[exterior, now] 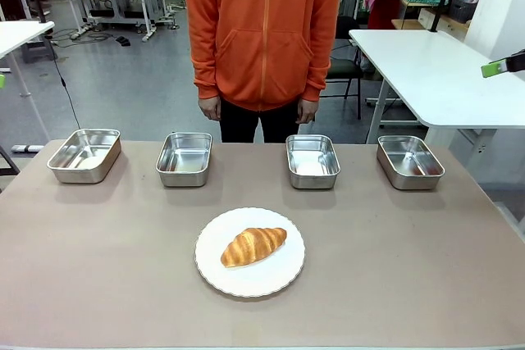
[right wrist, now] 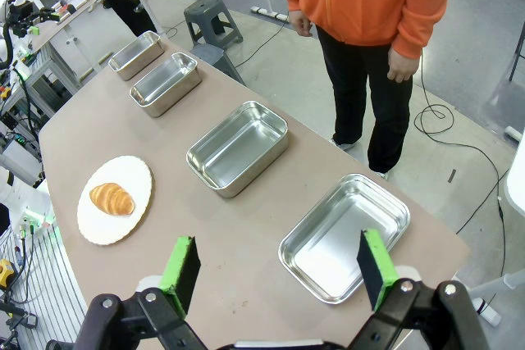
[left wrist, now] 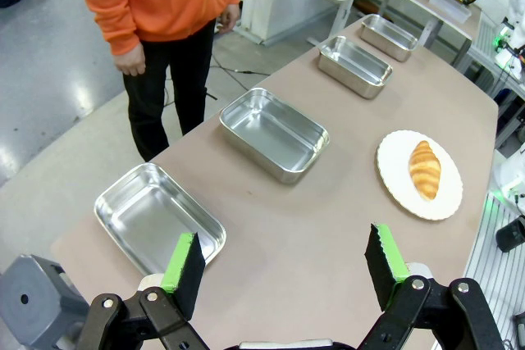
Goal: Place the bread in the container.
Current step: Place the Butter Roll into the Airtight Container indicated by the human.
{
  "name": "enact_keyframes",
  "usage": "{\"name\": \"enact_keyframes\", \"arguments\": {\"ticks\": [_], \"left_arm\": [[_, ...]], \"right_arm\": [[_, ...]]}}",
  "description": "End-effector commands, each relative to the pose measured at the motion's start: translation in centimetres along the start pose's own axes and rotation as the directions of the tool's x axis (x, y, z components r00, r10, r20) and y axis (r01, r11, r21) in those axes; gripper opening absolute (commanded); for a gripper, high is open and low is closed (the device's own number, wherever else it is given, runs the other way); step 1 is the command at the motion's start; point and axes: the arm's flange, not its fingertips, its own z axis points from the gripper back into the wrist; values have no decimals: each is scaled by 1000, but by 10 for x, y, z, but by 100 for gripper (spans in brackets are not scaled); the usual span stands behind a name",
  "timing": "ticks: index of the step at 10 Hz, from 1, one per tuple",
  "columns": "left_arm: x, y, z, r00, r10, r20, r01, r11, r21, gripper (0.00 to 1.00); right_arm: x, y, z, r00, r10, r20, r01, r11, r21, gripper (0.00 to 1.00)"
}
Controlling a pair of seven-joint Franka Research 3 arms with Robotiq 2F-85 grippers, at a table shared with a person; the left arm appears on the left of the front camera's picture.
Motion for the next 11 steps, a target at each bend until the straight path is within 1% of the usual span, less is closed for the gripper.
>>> {"name": "enact_keyframes", "arguments": {"ticks": [1, 11], "left_arm": [[0, 0, 1, 1000, -1, 3, 1, 1000, 1, 100], [0, 0, 1, 1000, -1, 3, 1, 1000, 1, 100]], "right_arm": [[2, 0, -1, 1000, 4, 5, -4, 1000, -8, 100], [2, 0, -1, 1000, 4, 5, -4, 1000, -8, 100]]}}
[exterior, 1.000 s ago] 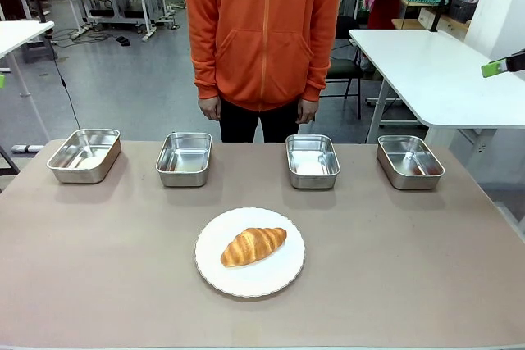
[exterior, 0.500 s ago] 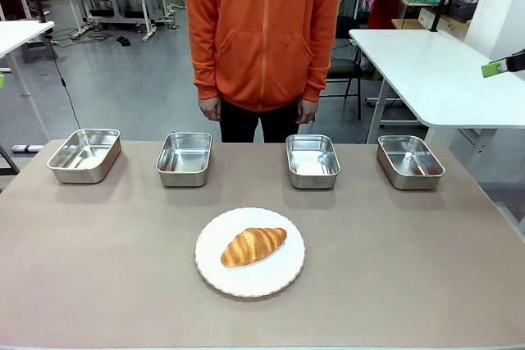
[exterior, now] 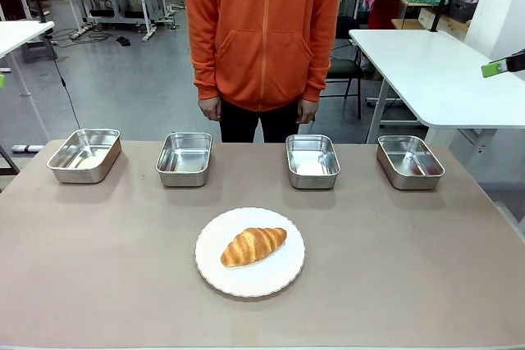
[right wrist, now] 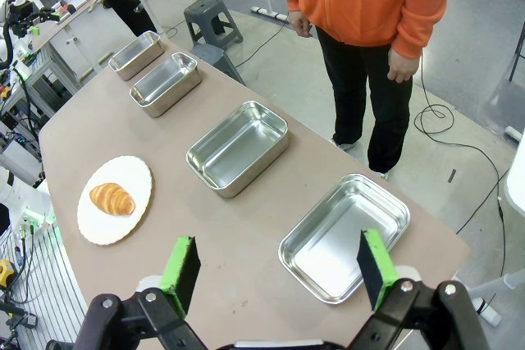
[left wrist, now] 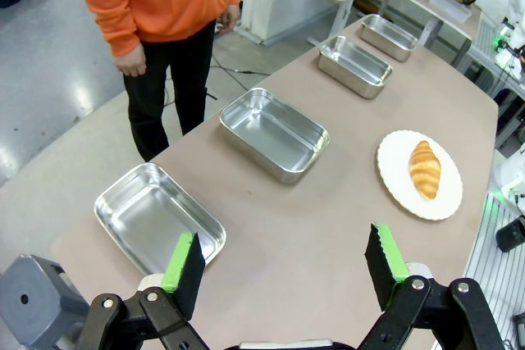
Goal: Place the bread in the container.
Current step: Place the Butter Roll into the Airtight Container indicated by the human.
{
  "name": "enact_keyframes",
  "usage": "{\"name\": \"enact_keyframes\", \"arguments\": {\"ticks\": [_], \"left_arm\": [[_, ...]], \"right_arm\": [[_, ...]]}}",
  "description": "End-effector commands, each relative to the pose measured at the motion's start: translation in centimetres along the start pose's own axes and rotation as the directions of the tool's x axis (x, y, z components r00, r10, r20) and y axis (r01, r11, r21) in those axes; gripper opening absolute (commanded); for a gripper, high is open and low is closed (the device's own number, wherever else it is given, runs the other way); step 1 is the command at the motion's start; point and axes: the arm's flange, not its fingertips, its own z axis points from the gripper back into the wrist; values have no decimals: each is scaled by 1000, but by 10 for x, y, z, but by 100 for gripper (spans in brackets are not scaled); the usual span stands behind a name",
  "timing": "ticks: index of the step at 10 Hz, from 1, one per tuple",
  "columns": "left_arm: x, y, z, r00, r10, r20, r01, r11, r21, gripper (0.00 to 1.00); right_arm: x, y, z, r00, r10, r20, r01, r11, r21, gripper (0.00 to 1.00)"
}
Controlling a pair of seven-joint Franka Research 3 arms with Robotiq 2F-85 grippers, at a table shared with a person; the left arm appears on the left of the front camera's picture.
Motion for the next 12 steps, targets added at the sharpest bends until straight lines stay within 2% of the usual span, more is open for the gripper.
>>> {"name": "enact_keyframes", "arguments": {"ticks": [1, 12], "left_arm": [[0, 0, 1, 1000, -1, 3, 1, 1000, 1, 100], [0, 0, 1, 1000, -1, 3, 1, 1000, 1, 100]], "right_arm": [[2, 0, -1, 1000, 4, 5, -4, 1000, -8, 100], [2, 0, -1, 1000, 4, 5, -4, 1000, -8, 100]]}}
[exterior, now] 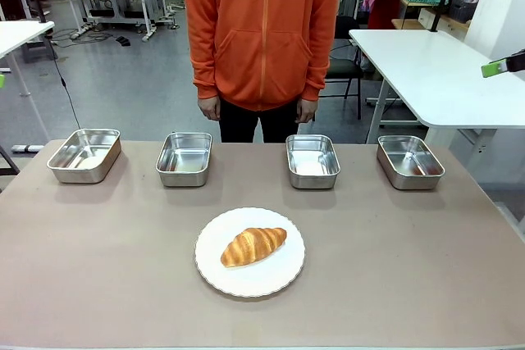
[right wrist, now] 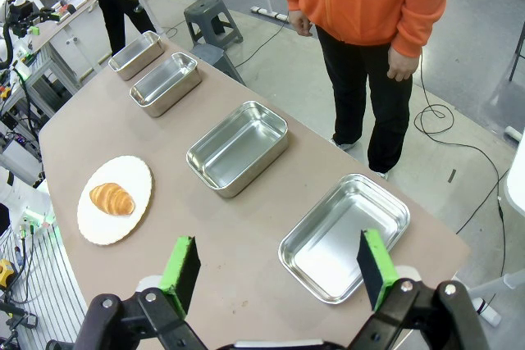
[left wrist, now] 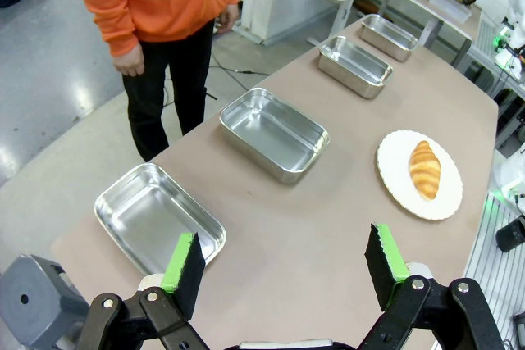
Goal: Place the bread in the container.
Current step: Place the Butter Roll into the Airtight Container indicated by the human.
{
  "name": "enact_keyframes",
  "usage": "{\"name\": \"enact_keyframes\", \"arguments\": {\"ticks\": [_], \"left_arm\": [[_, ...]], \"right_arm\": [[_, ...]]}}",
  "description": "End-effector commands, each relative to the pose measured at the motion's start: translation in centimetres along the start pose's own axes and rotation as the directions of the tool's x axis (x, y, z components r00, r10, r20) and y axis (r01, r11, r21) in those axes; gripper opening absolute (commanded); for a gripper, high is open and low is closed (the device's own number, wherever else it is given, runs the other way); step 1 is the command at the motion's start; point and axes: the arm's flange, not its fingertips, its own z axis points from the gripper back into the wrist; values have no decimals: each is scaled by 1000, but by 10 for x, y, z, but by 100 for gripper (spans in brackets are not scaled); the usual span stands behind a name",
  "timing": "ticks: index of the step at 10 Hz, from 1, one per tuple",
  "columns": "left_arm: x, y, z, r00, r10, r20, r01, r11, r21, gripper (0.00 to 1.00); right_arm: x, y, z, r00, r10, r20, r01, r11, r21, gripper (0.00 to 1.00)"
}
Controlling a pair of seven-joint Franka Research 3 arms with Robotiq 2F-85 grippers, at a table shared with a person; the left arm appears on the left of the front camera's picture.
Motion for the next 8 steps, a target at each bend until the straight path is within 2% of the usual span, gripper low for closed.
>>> {"name": "enact_keyframes", "arguments": {"ticks": [1, 8], "left_arm": [[0, 0, 1, 1000, -1, 3, 1, 1000, 1, 100], [0, 0, 1, 1000, -1, 3, 1, 1000, 1, 100]], "right_arm": [[2, 0, -1, 1000, 4, 5, -4, 1000, -8, 100], [2, 0, -1, 1000, 4, 5, -4, 1000, -8, 100]]}}
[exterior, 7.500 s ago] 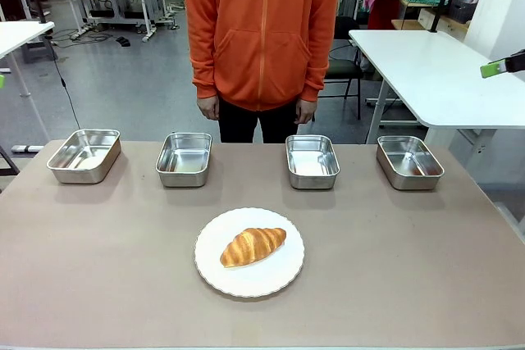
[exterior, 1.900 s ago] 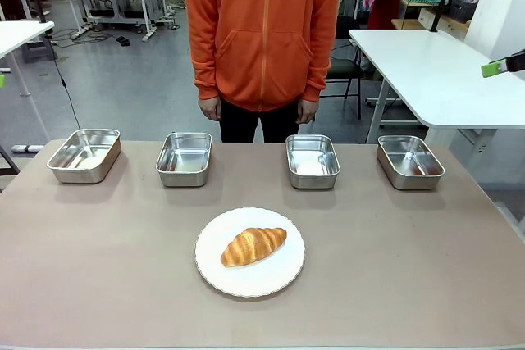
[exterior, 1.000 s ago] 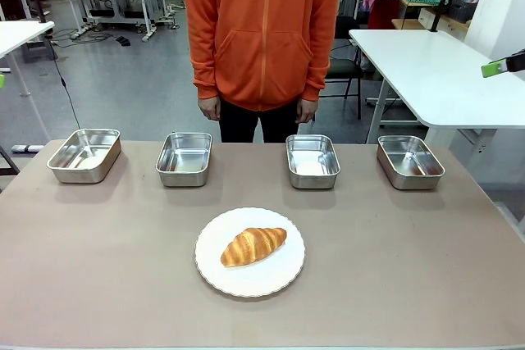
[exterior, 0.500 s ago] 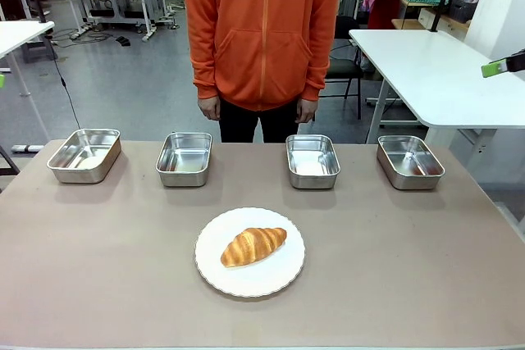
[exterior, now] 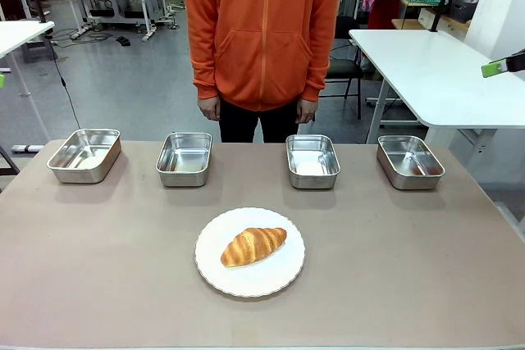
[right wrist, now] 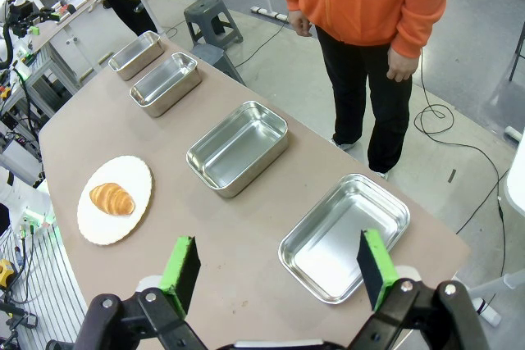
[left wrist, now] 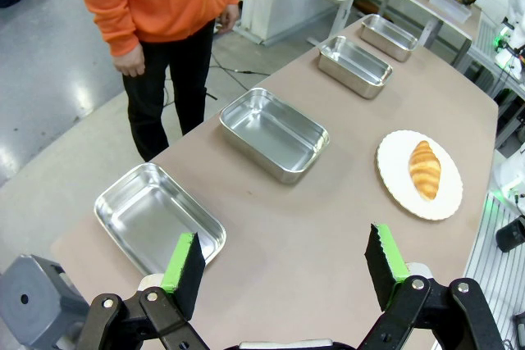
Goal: Place the bread in the container.
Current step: Place the Butter Roll into the Airtight Container indicated by the human.
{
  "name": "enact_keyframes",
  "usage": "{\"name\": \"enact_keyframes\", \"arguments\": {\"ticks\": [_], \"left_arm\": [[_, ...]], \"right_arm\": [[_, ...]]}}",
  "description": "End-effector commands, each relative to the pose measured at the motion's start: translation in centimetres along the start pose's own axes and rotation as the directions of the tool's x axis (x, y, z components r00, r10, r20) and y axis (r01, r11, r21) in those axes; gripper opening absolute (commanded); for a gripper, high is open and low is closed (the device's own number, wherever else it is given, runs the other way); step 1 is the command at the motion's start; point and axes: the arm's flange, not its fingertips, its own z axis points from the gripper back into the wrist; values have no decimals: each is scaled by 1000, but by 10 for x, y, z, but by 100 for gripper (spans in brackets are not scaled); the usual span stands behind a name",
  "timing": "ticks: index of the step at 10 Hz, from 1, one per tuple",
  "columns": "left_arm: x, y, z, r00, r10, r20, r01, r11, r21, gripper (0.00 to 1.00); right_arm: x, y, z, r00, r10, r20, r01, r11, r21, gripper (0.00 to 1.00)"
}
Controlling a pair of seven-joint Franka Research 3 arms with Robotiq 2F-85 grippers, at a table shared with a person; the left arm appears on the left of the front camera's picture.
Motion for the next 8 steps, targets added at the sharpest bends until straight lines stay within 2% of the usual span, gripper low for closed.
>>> {"name": "enact_keyframes", "arguments": {"ticks": [1, 8], "left_arm": [[0, 0, 1, 1000, -1, 3, 1, 1000, 1, 100], [0, 0, 1, 1000, -1, 3, 1, 1000, 1, 100]], "right_arm": [[2, 0, -1, 1000, 4, 5, -4, 1000, -8, 100], [2, 0, -1, 1000, 4, 5, -4, 1000, -8, 100]]}}
